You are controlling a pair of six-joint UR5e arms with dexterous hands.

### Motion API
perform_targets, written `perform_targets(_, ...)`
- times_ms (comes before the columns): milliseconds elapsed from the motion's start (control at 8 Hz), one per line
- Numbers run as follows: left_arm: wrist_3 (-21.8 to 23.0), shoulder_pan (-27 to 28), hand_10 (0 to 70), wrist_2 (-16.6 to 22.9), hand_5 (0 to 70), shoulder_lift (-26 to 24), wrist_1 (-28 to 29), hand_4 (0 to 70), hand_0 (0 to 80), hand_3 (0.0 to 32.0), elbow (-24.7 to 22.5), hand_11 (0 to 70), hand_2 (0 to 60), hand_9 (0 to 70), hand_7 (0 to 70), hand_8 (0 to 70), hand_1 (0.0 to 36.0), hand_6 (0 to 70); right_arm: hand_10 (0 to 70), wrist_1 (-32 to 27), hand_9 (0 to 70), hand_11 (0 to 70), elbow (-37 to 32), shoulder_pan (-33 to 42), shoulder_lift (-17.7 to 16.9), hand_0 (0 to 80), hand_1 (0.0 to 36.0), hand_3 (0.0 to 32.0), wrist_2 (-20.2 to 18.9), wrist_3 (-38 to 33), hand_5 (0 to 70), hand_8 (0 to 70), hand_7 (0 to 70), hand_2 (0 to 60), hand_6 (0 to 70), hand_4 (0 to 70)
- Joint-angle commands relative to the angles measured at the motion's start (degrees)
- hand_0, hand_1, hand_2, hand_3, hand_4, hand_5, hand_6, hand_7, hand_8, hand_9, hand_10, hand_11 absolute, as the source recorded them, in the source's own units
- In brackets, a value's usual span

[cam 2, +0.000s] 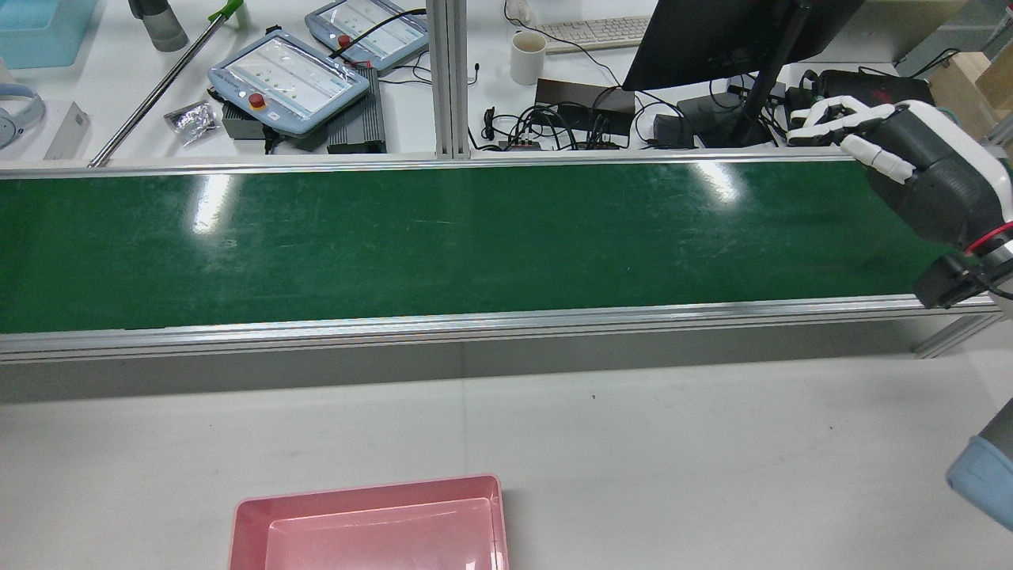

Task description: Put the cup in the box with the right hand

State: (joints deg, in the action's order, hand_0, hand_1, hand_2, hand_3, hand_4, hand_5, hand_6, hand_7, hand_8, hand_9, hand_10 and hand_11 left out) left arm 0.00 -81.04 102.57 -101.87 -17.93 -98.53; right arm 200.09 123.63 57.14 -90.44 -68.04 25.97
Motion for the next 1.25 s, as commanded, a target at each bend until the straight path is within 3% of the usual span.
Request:
perform_targets(0,0.00,0.00,0.0,0.00,0.0,0.00,0.00,0.0,0.0,0.0,0.00,0.0,0.0,0.0,0.0,0.0,0.0,0.0,8.7,-9.14,28.5,11.4,-11.95,11.04,1.15,23.1,0.0,0.0,-5.61,-8.69,0.0,12.5,59.3,13.1,12.9,70.0)
perform_targets(375,0.00,0.00,0.0,0.00,0.0,0.00,0.00,0.0,0.0,0.0,0.00,0.0,0.0,0.0,0.0,0.0,0.0,0.0,8.1,-12.86,27.9,10.9,-18.57,23.32,-1.74,35.9,0.0,0.0,-12.00,-11.37,0.0,12.1,59.8,11.8,13.1,70.0)
perform_targets(625,0.00,0.00,0.0,0.00,0.0,0.00,0.00,0.0,0.0,0.0,0.00,0.0,0.0,0.0,0.0,0.0,0.0,0.0,7.6,-17.95,26.5,10.2,-27.60,34.21,-2.37,35.4,0.0,0.0,-18.49,-12.52,0.0,11.5,58.1,12.8,12.8,64.0)
perform_targets(875,0.00,0.00,0.0,0.00,0.0,0.00,0.08,0.0,0.0,0.0,0.09,0.0,0.0,0.0,0.0,0.0,0.0,0.0,7.9,-25.25,26.9,10.6,-34.48,34.88,-2.28,34.2,0.6,0.0,-18.97,-12.78,0.0,11.5,60.7,17.5,13.2,67.5)
perform_targets(1125,0.00,0.00,0.0,0.00,0.0,0.00,0.00,0.0,0.0,0.0,0.00,0.0,0.0,0.0,0.0,0.0,0.0,0.0,8.6,-25.01,28.7,11.6,-34.51,34.62,-2.19,34.7,0.0,0.0,-18.97,-12.96,0.0,12.3,62.9,8.6,13.7,70.0)
